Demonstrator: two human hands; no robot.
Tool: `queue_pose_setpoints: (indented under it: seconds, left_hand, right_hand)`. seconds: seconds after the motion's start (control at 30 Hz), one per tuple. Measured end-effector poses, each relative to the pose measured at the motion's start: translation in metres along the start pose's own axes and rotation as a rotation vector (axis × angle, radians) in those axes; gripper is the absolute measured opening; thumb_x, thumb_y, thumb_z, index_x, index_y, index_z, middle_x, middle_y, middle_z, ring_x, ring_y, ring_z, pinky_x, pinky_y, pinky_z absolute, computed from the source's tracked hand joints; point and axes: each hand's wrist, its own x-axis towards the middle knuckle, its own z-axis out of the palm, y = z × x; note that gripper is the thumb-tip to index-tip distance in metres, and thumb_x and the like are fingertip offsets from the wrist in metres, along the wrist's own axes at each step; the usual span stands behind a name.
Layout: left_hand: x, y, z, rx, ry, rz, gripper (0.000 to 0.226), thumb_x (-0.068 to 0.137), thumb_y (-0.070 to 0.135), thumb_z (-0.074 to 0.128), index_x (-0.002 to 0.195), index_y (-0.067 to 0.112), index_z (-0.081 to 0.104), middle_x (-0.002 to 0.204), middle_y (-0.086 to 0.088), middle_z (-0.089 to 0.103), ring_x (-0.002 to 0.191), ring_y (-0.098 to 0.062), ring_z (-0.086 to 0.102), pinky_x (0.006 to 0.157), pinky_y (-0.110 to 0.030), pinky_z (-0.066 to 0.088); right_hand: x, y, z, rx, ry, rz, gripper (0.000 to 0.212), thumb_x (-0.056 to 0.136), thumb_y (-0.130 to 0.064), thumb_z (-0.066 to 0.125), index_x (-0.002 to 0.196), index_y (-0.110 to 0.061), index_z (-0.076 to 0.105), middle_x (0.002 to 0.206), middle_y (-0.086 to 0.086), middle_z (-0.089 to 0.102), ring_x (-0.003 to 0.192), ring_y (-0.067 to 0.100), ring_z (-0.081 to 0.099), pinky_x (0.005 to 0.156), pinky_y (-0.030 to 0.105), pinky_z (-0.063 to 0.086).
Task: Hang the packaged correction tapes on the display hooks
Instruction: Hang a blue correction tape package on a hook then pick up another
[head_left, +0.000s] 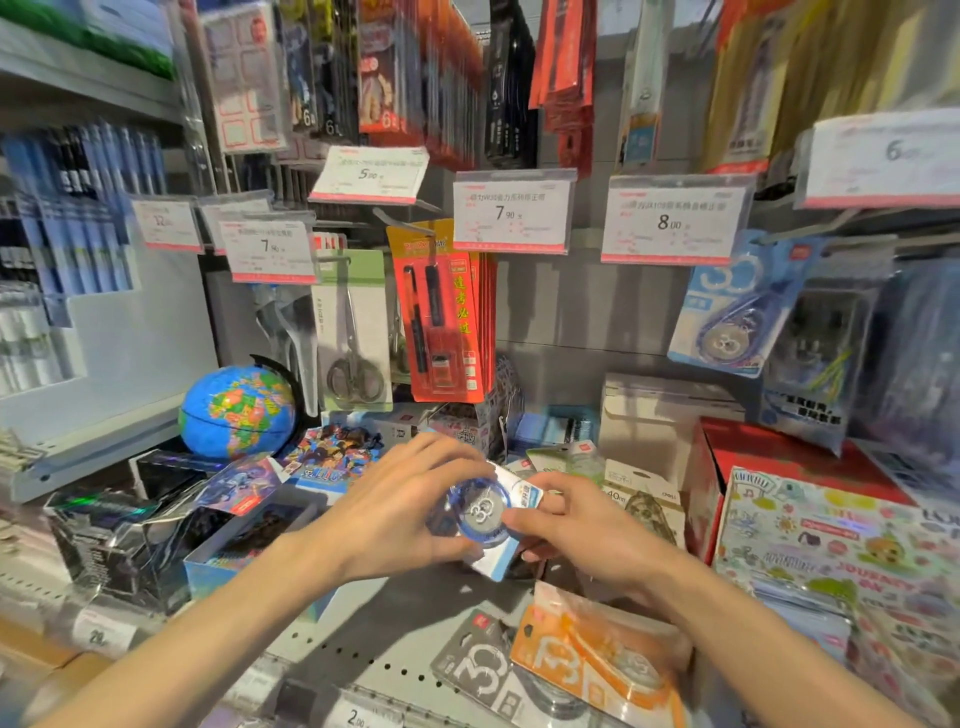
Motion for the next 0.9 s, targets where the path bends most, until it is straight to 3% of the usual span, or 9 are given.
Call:
queue_pose_setpoints:
  seconds: [0.13, 0.23, 0.3, 0.4, 0.53, 0.63, 0.7, 0.83, 0.9]
  left_hand:
    - [-0.001, -0.002, 0.0, -0.142, 0.053, -0.154, 0.088, 0.08, 0.067, 0.067, 0.154, 0.032, 0.034, 0.158, 0.017, 0.029, 0.147, -0.001, 0.025, 0.12, -0.027, 0.026]
    - [0.001, -0.006, 0.002, -0.347, 0.067, -0.391, 0.079, 0.09, 0.054, 0.065, 0.156, 0.031, 0.028, 0.15, 0.017, 0.037, 0.136, -0.001, 0.042, 0.114, -0.03, 0.038]
    - [0.005, -0.007, 0.005, -0.566, 0.056, -0.513, 0.068, 0.093, 0.045, 0.067, 0.151, 0.032, 0.033, 0.139, 0.015, 0.054, 0.118, -0.006, 0.061, 0.102, -0.038, 0.052]
    - [0.014, -0.005, 0.009, -0.818, 0.122, -0.611, 0.039, 0.096, 0.027, 0.067, 0.133, 0.03, 0.053, 0.111, 0.003, 0.072, 0.096, -0.015, 0.072, 0.089, -0.043, 0.06]
    - [0.024, 0.011, 0.001, -0.985, 0.212, -0.622, 0.015, 0.097, 0.013, 0.065, 0.109, 0.022, 0.066, 0.094, -0.006, 0.076, 0.072, -0.013, 0.071, 0.066, -0.027, 0.058]
    - [0.029, 0.022, -0.005, -1.006, 0.236, -0.6, 0.014, 0.097, 0.014, 0.065, 0.109, 0.021, 0.067, 0.095, -0.003, 0.077, 0.067, -0.009, 0.069, 0.062, -0.02, 0.055]
    - [0.033, 0.027, -0.009, -0.99, 0.251, -0.564, 0.015, 0.097, 0.016, 0.066, 0.111, 0.023, 0.067, 0.098, -0.001, 0.077, 0.069, -0.01, 0.07, 0.064, -0.022, 0.056]
    - [0.046, 0.039, -0.016, -0.974, 0.283, -0.465, 0.016, 0.097, 0.016, 0.066, 0.108, 0.028, 0.066, 0.097, 0.006, 0.078, 0.07, -0.005, 0.069, 0.063, -0.02, 0.054]
    - [0.055, 0.046, -0.017, -0.973, 0.276, -0.405, 0.017, 0.097, 0.016, 0.065, 0.108, 0.029, 0.066, 0.1, 0.006, 0.077, 0.076, -0.005, 0.069, 0.063, -0.02, 0.054]
  right_hand:
    - [-0.005, 0.0, -0.018, 0.02, 0.095, 0.008, 0.027, 0.09, -0.01, 0.07, 0.114, -0.007, 0.055, 0.098, 0.014, 0.076, 0.078, 0.018, 0.07, 0.067, 0.028, 0.055]
    - [-0.011, -0.002, -0.033, 0.01, 0.119, 0.001, 0.027, 0.091, -0.011, 0.069, 0.114, -0.009, 0.057, 0.096, 0.009, 0.077, 0.084, 0.02, 0.071, 0.081, 0.04, 0.059]
    - [-0.016, -0.007, -0.039, 0.002, 0.105, -0.001, 0.025, 0.092, -0.01, 0.068, 0.115, -0.009, 0.057, 0.097, 0.009, 0.077, 0.092, 0.026, 0.072, 0.086, 0.044, 0.057]
    - [-0.02, -0.01, -0.043, -0.015, 0.1, 0.0, 0.025, 0.092, -0.007, 0.067, 0.115, -0.007, 0.056, 0.099, 0.01, 0.077, 0.091, 0.026, 0.071, 0.088, 0.047, 0.056]
    - [-0.026, -0.007, -0.046, -0.15, 0.174, -0.066, 0.028, 0.09, -0.017, 0.07, 0.114, -0.025, 0.057, 0.102, 0.003, 0.076, 0.094, 0.027, 0.072, 0.089, 0.054, 0.055]
    - [-0.033, -0.008, -0.043, -0.341, 0.243, -0.174, 0.041, 0.086, -0.032, 0.074, 0.117, -0.041, 0.05, 0.106, -0.013, 0.071, 0.087, 0.001, 0.069, 0.083, 0.036, 0.058]
    - [-0.038, -0.011, -0.041, -0.438, 0.29, -0.24, 0.053, 0.079, -0.044, 0.077, 0.12, -0.047, 0.043, 0.116, -0.021, 0.061, 0.095, -0.005, 0.064, 0.083, 0.023, 0.053]
    - [-0.044, -0.016, -0.045, -0.554, 0.402, -0.364, 0.072, 0.07, -0.052, 0.08, 0.127, -0.047, 0.036, 0.123, -0.028, 0.047, 0.111, -0.011, 0.049, 0.084, 0.014, 0.043]
    - [-0.048, -0.018, -0.051, -0.615, 0.432, -0.402, 0.075, 0.072, -0.052, 0.078, 0.131, -0.046, 0.032, 0.126, -0.029, 0.045, 0.112, -0.009, 0.05, 0.087, 0.016, 0.043]
